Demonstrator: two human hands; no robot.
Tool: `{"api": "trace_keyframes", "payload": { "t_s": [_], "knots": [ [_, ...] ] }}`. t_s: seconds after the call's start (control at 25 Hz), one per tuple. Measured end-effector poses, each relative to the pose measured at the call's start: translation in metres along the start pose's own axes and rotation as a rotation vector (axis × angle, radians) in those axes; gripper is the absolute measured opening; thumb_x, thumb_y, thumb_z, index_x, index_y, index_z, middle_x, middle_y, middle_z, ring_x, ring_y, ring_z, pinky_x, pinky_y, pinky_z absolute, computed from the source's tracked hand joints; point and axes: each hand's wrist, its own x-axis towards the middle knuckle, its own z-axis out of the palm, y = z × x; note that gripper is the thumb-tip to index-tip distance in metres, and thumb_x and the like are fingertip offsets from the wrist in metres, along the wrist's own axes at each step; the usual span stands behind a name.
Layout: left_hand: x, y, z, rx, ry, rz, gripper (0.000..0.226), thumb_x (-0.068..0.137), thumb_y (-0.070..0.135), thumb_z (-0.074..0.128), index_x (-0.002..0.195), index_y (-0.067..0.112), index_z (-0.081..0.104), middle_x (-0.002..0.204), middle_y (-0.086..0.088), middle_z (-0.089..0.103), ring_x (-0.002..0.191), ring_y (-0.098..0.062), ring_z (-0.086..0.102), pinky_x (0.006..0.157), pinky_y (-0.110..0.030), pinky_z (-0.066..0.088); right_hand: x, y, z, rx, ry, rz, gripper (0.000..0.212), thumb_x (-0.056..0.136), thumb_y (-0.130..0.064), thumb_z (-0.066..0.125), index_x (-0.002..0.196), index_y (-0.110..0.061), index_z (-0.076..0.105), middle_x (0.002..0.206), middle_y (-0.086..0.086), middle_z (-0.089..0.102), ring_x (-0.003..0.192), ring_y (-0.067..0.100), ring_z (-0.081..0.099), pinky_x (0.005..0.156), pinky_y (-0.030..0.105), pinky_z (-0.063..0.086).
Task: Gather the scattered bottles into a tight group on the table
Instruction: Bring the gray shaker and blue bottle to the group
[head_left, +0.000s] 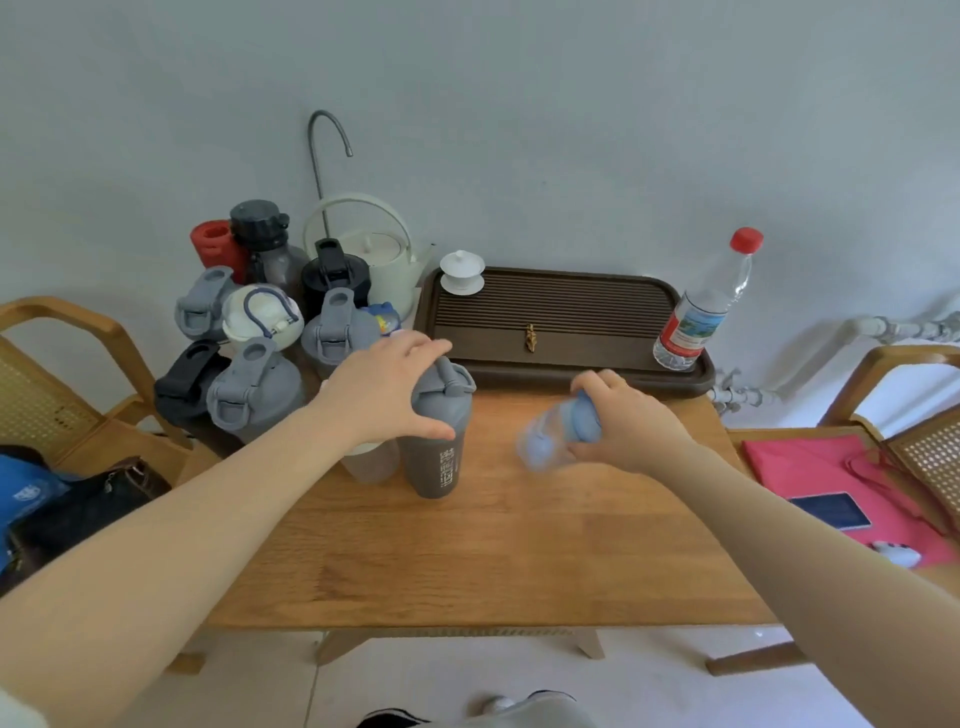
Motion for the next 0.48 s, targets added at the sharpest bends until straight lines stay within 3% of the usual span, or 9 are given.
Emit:
{"api": "trace_keyframes", "payload": {
  "t_s": [0.08, 0.2, 0.48],
  "knots": [
    [0.002, 0.004, 0.003, 0.108, -0.075, -0.028, 0.097, 0.068, 0.06, 0.066, 0.144, 0.028, 0.014, 0.148, 0.0, 0.031, 0.128, -0.024, 0.038, 0.091, -0.04, 0.044, 0.027, -0.018, -0.005, 0.081, 0.087, -0.063, 0.066, 0.071, -0.034, 0.072, 0.125, -0.018, 0.038, 0.124, 0.006, 0.042, 0.099, 0.029, 0.055, 0.074, 0.035, 0.046],
    [0.001, 0.009, 0.01, 0.154, -0.072, -0.078, 0.095, 0.072, 0.056, 0.065, 0.145, 0.028, 0.011, 0.146, 0.001, 0.034, 0.125, -0.025, 0.041, 0.089, -0.04, 0.043, 0.072, -0.042, 0.0, 0.106, 0.072, -0.157, 0.066, 0.074, -0.031, 0.071, 0.129, -0.016, 0.037, 0.127, 0.01, 0.042, 0.102, 0.031, 0.055, 0.072, 0.033, 0.041],
    [-0.026, -0.005, 0.01, -0.234, 0.012, -0.206, 0.107, 0.064, 0.056, 0.073, 0.145, 0.023, 0.012, 0.152, 0.003, 0.023, 0.138, -0.015, 0.023, 0.112, -0.035, 0.024, 0.141, -0.066, 0.037, 0.037, -0.092, -0.373, 0.07, 0.079, -0.011, 0.065, 0.139, -0.024, 0.03, 0.14, 0.012, 0.034, 0.122, 0.038, 0.043, 0.099, 0.044, 0.042]
  ]
}}
